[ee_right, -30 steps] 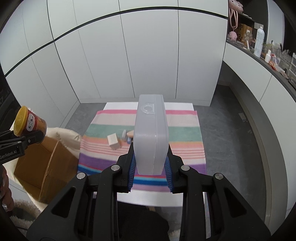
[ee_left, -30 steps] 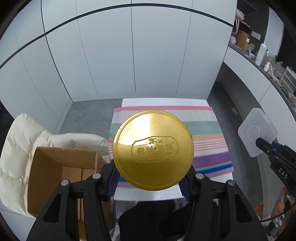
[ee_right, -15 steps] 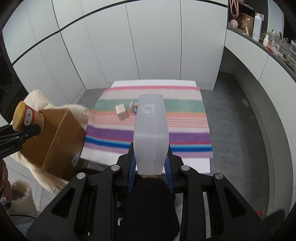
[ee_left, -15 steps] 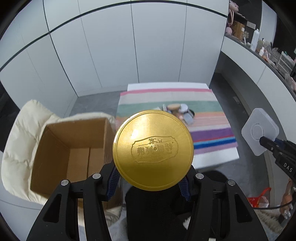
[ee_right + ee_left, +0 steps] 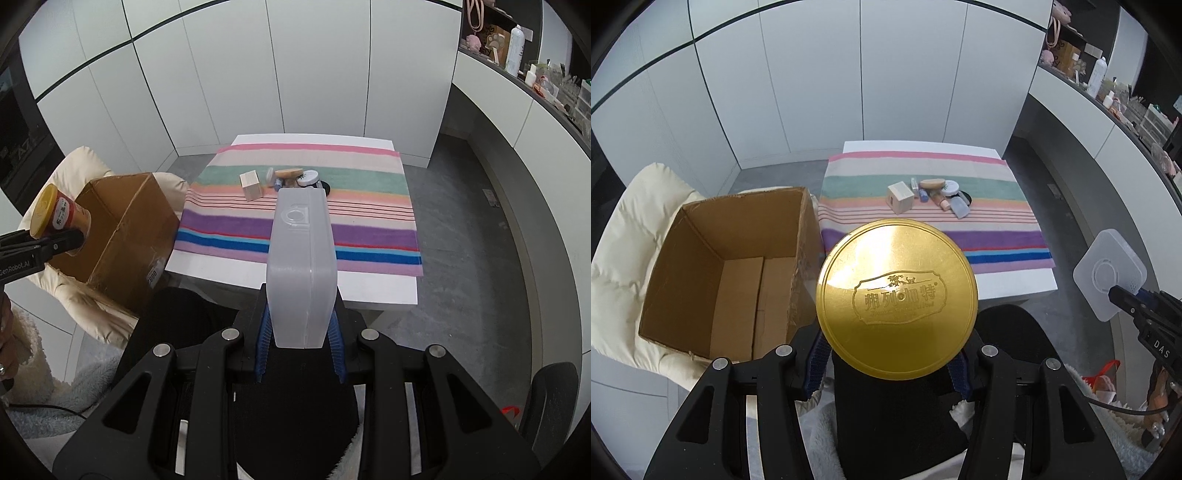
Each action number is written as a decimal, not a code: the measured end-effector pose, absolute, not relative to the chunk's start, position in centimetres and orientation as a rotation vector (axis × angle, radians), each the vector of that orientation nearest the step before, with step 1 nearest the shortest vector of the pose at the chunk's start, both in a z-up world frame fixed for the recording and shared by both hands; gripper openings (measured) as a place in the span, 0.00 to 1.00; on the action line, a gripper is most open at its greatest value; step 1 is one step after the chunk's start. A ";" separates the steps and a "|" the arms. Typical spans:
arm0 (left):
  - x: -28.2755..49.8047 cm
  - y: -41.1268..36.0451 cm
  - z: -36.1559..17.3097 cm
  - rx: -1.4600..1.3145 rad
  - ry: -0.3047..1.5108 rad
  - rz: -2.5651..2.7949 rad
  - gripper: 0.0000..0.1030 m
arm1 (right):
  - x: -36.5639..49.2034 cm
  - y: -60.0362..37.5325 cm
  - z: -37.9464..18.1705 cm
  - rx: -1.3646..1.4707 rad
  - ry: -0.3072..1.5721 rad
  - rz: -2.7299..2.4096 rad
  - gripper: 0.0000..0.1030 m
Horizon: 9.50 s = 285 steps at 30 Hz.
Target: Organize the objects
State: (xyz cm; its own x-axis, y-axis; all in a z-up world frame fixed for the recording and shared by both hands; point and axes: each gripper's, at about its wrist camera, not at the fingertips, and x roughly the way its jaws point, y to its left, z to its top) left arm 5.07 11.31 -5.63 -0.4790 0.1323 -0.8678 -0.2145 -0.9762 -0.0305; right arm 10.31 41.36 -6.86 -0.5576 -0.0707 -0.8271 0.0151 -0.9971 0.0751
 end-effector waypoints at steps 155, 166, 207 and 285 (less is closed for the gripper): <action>9.7 -10.0 -12.8 -1.766 -0.338 2.794 0.89 | 5.5 13.5 -10.7 1.229 0.189 -2.195 1.00; 8.4 -7.4 -12.3 -1.691 -0.173 2.815 0.89 | 4.5 17.7 -10.8 1.242 0.097 -2.277 1.00; -10.3 14.3 -18.6 -1.612 -0.016 2.423 0.89 | -4.2 42.7 -17.9 1.431 -0.188 -2.763 1.00; -25.9 19.9 -10.5 -1.415 0.051 2.662 0.42 | -19.2 40.1 -7.1 1.195 -0.015 -2.833 0.36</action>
State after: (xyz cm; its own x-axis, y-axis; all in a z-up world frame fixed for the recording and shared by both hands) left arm -25.87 19.85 -10.47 -0.5535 0.0956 -0.8273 -0.1272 -0.9914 -0.0294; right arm -19.19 40.13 -7.12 -0.6960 -0.0659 -0.7150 0.0581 -0.9977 0.0353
